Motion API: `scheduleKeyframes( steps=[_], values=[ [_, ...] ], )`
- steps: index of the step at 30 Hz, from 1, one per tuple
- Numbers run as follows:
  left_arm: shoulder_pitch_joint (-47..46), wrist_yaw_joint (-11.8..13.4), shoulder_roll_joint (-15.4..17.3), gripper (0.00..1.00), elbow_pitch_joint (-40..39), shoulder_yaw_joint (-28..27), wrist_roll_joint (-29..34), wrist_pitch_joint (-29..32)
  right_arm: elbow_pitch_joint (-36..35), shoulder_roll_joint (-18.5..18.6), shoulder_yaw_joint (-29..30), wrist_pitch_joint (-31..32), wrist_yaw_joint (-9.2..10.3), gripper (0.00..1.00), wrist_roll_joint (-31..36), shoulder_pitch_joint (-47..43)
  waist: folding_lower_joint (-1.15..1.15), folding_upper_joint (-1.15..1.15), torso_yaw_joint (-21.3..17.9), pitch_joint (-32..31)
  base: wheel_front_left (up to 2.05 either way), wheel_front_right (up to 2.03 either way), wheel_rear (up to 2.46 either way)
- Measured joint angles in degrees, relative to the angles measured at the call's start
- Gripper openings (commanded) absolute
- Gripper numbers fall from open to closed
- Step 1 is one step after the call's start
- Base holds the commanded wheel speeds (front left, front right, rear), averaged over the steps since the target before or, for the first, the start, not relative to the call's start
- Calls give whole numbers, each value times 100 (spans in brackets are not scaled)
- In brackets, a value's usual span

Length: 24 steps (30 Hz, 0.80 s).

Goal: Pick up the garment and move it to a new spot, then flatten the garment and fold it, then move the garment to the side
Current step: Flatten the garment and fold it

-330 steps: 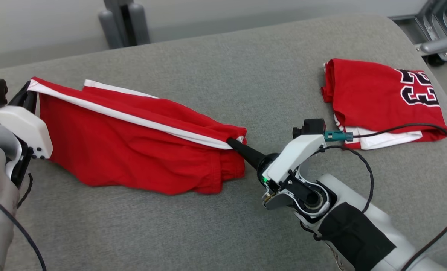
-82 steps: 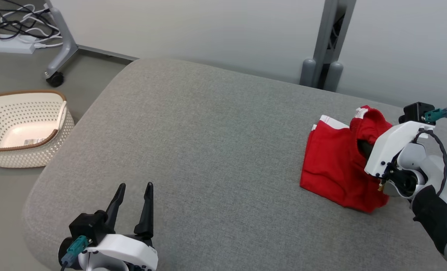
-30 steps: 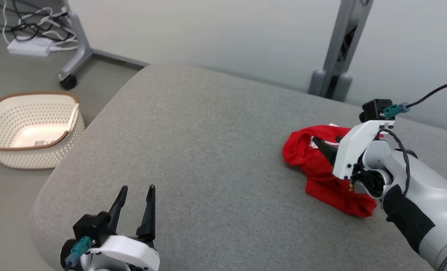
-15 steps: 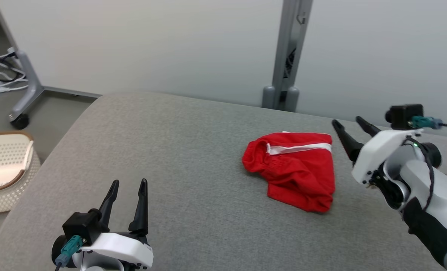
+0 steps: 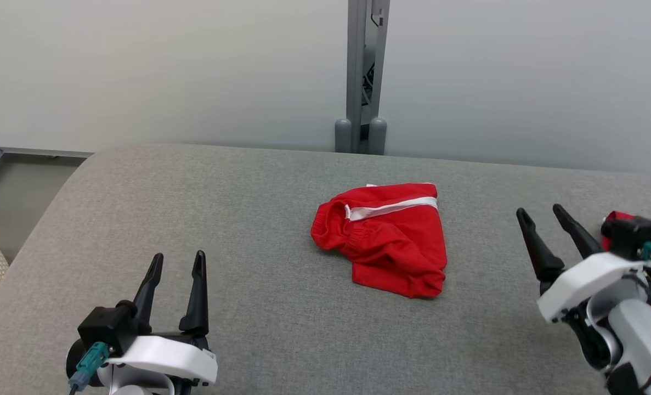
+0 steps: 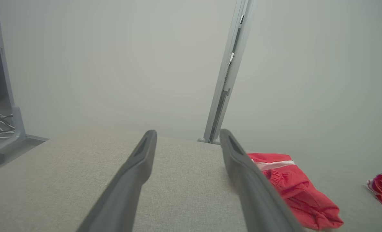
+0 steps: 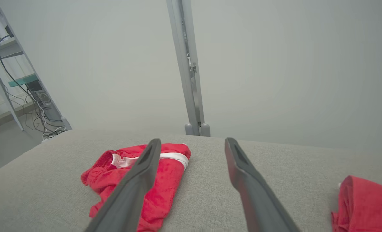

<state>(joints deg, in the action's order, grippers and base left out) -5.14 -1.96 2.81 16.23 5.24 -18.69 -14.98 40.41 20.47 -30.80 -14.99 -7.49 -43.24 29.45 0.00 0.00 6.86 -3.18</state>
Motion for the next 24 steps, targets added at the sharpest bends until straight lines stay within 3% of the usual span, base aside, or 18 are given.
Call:
scheduleKeyframes(
  steps=[8,19,21,24],
  values=[
    [137,-49,0,100,-44,-9,54,-1,-677,-628,1220,-10,0,100,1390,-964,0,0,-84,36,0,0,0],
    [142,-134,1,100,-3,158,77,-1,-792,-768,1423,-11,0,100,1733,-908,0,0,90,145,0,0,0],
    [138,-147,-1,100,9,205,98,0,-767,-747,1299,-12,0,0,1733,-740,0,0,152,203,0,0,0],
    [94,-155,1,100,14,245,104,-1,-621,-700,1021,-12,0,0,1673,-424,0,0,242,349,0,0,0]
  ],
)
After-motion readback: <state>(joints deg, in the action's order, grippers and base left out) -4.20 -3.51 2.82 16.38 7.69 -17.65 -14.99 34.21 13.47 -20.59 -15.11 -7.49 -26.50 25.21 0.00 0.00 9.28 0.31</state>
